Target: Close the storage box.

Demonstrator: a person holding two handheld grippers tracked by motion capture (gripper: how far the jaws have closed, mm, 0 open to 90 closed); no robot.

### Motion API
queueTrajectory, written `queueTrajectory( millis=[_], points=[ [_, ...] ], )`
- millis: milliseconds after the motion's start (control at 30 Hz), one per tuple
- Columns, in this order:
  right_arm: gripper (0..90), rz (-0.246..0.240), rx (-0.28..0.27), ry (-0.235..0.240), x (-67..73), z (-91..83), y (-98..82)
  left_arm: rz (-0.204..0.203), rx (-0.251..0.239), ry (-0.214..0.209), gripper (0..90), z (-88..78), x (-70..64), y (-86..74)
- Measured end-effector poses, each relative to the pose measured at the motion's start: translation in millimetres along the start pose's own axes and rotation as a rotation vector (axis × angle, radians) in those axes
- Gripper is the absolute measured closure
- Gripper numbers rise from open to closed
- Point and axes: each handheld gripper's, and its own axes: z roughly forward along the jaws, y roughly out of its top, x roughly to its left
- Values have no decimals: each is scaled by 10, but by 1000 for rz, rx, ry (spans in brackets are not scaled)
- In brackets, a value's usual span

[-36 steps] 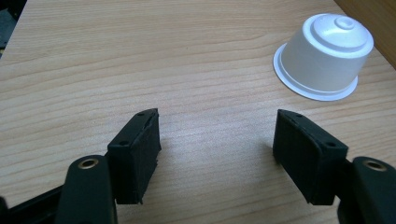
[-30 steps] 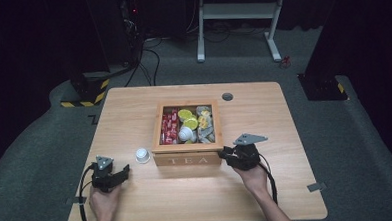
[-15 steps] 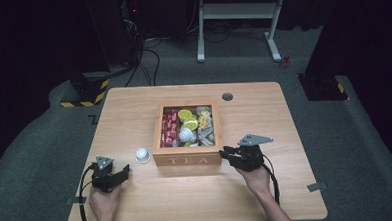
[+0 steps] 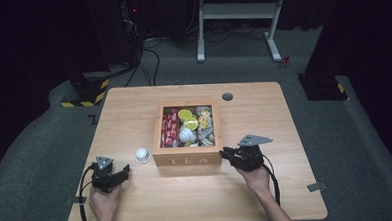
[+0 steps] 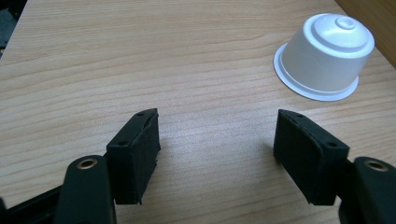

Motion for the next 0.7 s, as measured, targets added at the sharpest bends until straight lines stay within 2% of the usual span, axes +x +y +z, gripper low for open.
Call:
queueTrajectory(
  millis=[133,267,567,700],
  points=[
    [742,-8,-4,-4,5,1,-12,0,0,0,316,0,0,0],
    [741,7,-26,-12,-12,-41,-2,1,0,-1,314,0,0,0],
    [736,32,-67,-62,-170,-248,29,5,3,-2,309,-1,1,0],
    [717,59,-87,-93,-277,-342,23,5,3,-3,305,-1,1,0]
  ],
)
